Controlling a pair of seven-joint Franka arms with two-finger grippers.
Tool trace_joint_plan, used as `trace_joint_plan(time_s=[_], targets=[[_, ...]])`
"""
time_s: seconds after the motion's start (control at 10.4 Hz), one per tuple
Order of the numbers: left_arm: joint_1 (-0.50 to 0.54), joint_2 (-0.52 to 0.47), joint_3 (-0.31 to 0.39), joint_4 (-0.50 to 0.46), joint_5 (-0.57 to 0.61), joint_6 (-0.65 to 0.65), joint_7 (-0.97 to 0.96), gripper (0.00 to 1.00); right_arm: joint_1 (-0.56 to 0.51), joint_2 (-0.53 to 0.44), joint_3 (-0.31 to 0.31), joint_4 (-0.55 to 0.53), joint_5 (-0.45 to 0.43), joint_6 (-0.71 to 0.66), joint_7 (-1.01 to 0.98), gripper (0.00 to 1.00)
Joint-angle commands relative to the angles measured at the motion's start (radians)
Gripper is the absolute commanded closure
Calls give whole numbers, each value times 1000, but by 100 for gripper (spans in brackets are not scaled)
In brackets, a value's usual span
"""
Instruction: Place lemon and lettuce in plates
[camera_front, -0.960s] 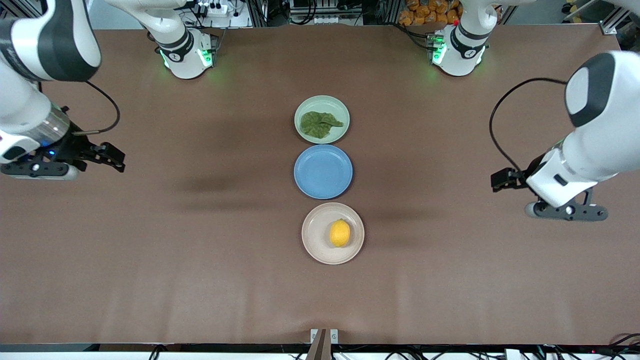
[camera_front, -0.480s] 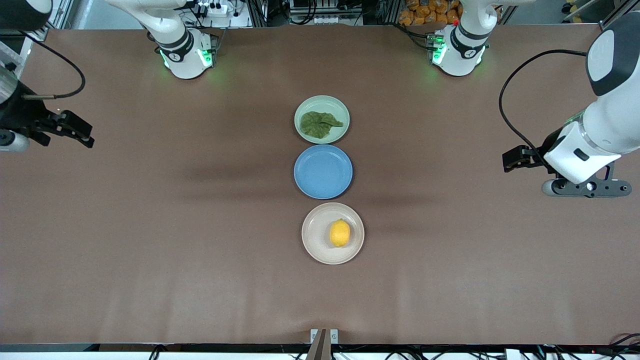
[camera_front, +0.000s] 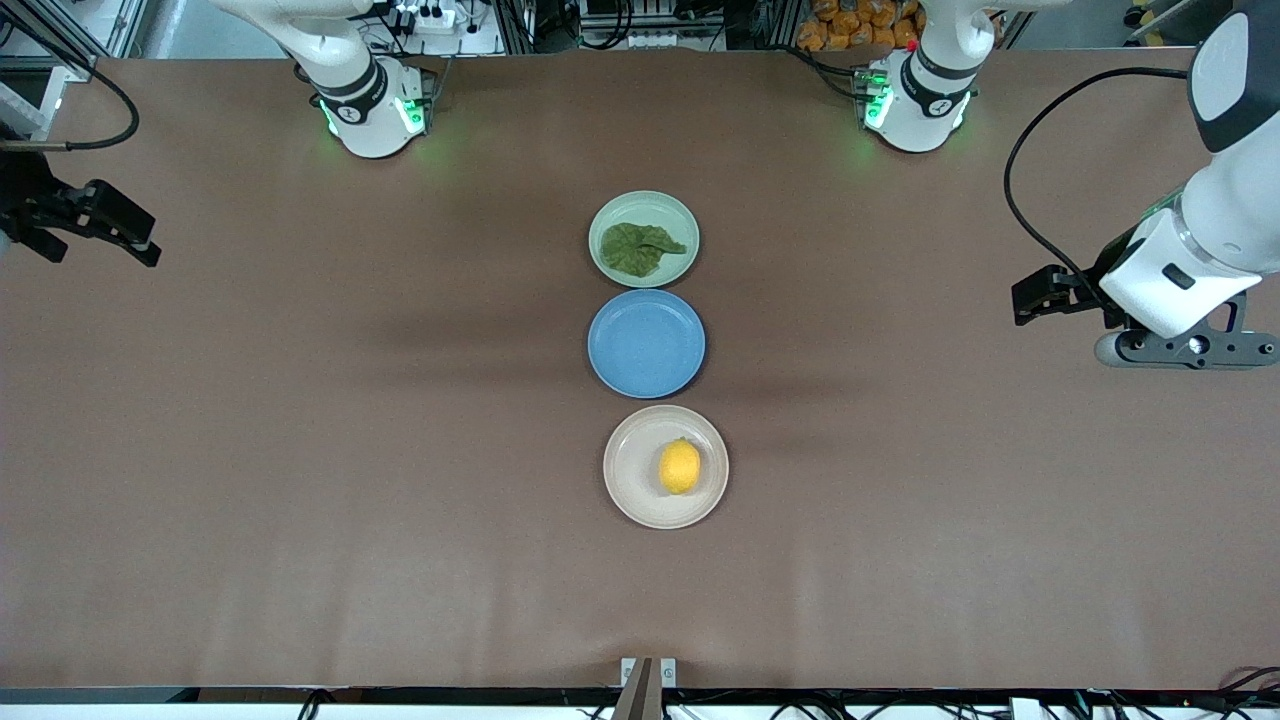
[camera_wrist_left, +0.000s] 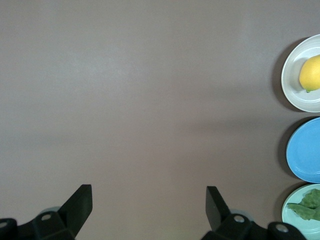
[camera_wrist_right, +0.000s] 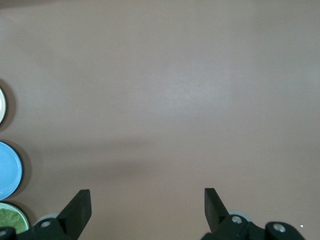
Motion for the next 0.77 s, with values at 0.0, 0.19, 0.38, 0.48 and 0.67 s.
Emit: trace_joint_plan(time_s=[0.0,0.19,0.38,0.48,0.67], targets=[[-1,-35,-3,-21,20,-10,-20,0,-18,-3,16,10,1,-25,13,0],[-1,-42,-4,-23,18,-12,-20,0,-18,-3,18,10,2,-22,14,0],[-1,-42,-2,-23,18,-18,-18,0,-18,-3,15,10,2,-18,13,0],[-1,-42,-4,-23,14,-18,-20,0,-18,-3,16,10,2,-19,13,0],[-1,-42,-3,-23,6,-19,-21,0,-18,-3,16,10,2,-22,13,0]])
